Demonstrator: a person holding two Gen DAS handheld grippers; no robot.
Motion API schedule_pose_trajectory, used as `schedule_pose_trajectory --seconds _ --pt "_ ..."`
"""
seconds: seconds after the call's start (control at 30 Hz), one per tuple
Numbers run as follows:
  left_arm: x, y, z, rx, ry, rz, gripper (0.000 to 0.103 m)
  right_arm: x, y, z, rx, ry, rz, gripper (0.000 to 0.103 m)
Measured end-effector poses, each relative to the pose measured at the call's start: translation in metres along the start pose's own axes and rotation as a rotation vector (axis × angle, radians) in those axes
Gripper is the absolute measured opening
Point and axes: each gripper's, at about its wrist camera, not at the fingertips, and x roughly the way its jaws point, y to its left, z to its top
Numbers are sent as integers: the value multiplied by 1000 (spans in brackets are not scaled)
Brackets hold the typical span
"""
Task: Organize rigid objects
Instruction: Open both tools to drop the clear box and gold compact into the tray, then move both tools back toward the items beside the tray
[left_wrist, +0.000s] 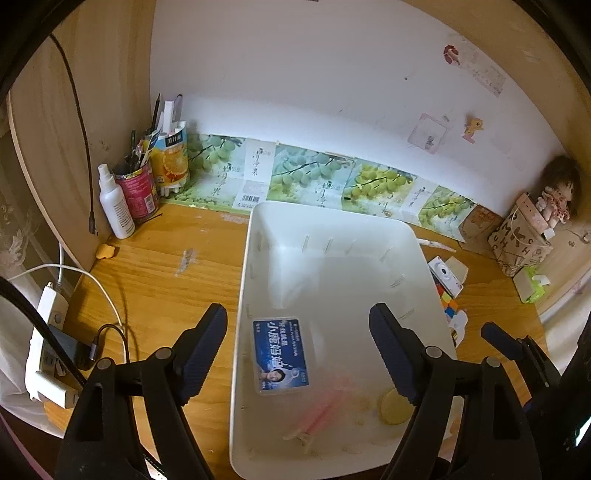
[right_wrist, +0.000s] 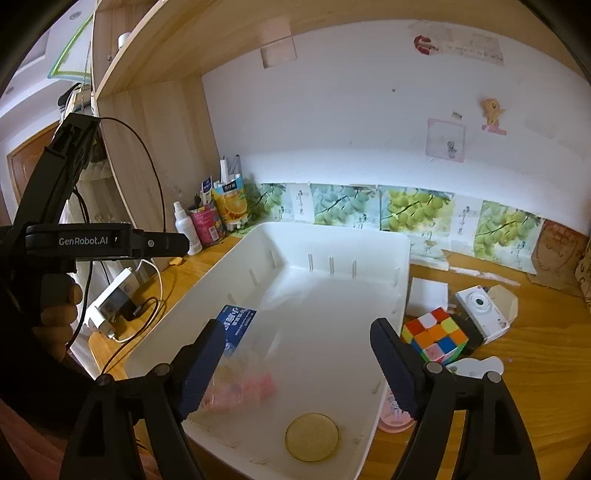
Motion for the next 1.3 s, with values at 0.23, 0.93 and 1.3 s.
schedule_pose_trajectory --seconds 0.23,0.93,1.3 --pt "-11 -14 5 -21 -44 -34 82 -17 -7 2 -6 -53 -8 81" --pt "-46 -104 5 -29 -113 -140 82 -89 -60 10 -94 -155 2 82" --pt "-56 -166 -2 -11 -163 -187 85 -119 -94 10 -161 -145 9 82"
